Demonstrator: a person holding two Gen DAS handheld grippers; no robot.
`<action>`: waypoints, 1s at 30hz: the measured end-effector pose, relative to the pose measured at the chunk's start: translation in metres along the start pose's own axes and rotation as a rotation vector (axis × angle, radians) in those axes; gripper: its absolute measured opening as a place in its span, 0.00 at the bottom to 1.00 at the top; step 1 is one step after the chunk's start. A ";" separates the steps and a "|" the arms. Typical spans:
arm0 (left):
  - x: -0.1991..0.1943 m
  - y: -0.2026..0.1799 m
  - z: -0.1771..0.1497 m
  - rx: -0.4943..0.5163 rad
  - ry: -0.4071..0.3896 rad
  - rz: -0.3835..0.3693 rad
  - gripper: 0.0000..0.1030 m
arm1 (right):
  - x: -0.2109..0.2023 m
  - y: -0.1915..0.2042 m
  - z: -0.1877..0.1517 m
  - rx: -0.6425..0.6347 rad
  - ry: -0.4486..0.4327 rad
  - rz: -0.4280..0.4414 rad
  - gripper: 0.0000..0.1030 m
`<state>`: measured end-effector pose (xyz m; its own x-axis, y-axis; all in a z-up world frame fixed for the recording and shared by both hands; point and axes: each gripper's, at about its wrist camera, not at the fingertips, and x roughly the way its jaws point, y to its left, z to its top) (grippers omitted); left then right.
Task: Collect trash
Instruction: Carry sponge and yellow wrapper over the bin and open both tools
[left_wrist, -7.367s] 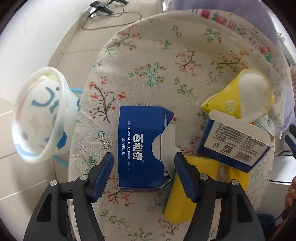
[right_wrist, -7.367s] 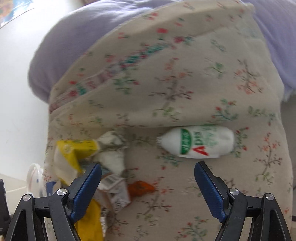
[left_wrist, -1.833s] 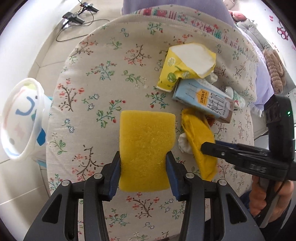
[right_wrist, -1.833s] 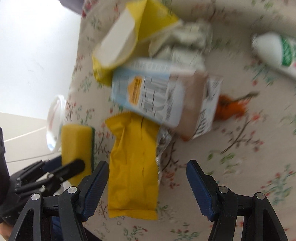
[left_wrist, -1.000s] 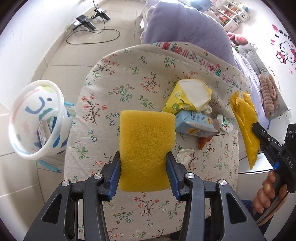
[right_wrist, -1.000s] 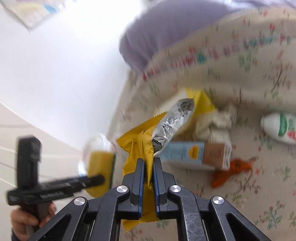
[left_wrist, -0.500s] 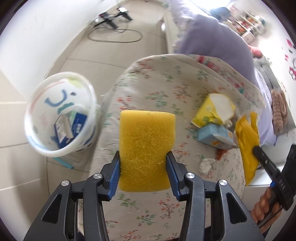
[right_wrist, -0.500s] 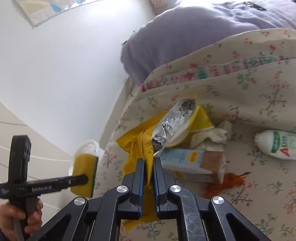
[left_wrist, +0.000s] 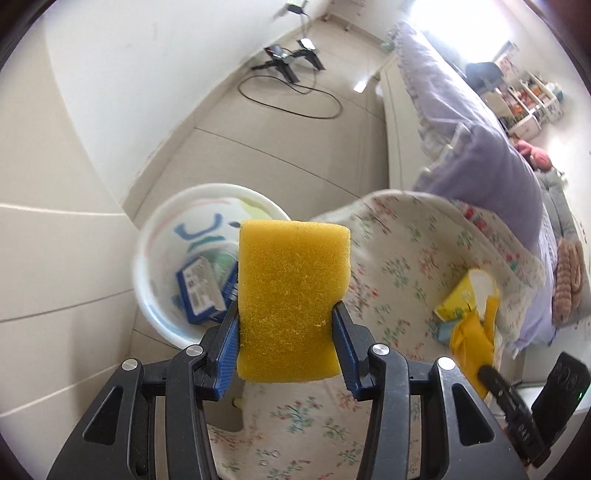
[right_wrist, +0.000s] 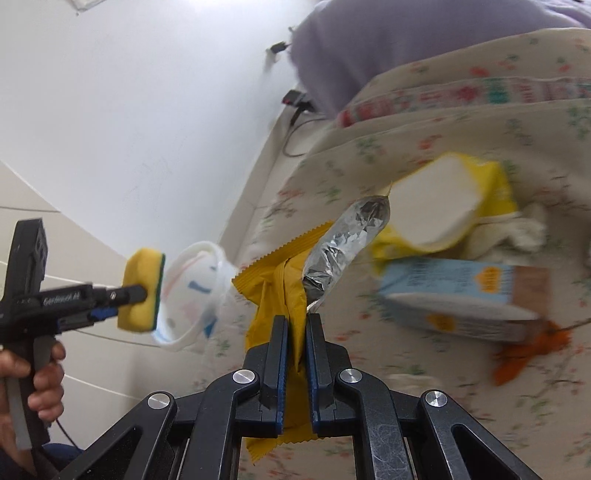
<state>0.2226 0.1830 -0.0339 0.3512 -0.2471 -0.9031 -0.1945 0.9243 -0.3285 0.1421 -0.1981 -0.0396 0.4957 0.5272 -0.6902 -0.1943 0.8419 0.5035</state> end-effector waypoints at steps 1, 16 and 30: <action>-0.001 0.009 0.004 -0.022 -0.003 0.003 0.48 | 0.005 0.006 0.000 -0.005 0.004 0.006 0.08; -0.014 0.075 0.017 -0.199 -0.017 -0.061 0.48 | 0.131 0.116 0.011 -0.063 0.119 0.111 0.09; 0.002 0.088 0.019 -0.264 0.017 -0.052 0.49 | 0.235 0.163 0.019 -0.096 0.196 0.021 0.57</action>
<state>0.2235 0.2697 -0.0590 0.3523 -0.2990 -0.8869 -0.4093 0.8030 -0.4333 0.2432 0.0609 -0.1103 0.3181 0.5494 -0.7726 -0.2869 0.8325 0.4739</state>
